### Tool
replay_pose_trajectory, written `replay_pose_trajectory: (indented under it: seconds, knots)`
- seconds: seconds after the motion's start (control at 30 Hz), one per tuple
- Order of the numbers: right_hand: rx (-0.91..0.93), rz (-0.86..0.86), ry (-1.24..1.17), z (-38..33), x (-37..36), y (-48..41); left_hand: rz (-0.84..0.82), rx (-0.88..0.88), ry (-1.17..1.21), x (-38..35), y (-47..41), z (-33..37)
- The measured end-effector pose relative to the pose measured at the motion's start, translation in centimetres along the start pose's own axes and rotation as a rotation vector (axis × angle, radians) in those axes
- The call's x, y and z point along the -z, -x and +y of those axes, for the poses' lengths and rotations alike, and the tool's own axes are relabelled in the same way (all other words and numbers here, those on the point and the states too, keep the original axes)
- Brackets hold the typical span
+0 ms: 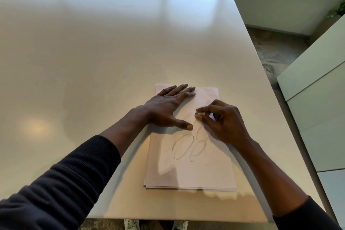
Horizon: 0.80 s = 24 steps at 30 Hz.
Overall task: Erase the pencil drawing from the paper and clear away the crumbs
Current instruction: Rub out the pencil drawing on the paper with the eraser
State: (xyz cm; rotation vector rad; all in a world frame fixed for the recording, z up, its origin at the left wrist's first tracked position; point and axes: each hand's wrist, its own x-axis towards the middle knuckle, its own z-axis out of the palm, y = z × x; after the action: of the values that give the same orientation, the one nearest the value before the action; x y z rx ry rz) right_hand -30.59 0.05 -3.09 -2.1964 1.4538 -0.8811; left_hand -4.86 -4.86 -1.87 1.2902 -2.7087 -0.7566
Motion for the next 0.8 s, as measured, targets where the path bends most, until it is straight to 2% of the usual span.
replay_pose_trajectory:
  seconds: [0.37,0.5,0.6,0.8]
  knots:
    - [-0.026,-0.013,-0.031,-0.1,0.1,0.2,0.018,-0.009,0.001,0.2,0.2,0.3]
    - [-0.035,-0.007,-0.029,-0.2,0.1,0.2,0.068,-0.007,-0.082,0.3,0.7,0.7]
    - [-0.038,-0.016,-0.021,-0.3,0.1,0.2,0.097,-0.007,-0.145,0.3,2.0,1.1]
    - [-0.076,0.001,-0.018,-0.5,0.1,0.3,0.078,-0.005,-0.100,-0.7,5.8,0.9]
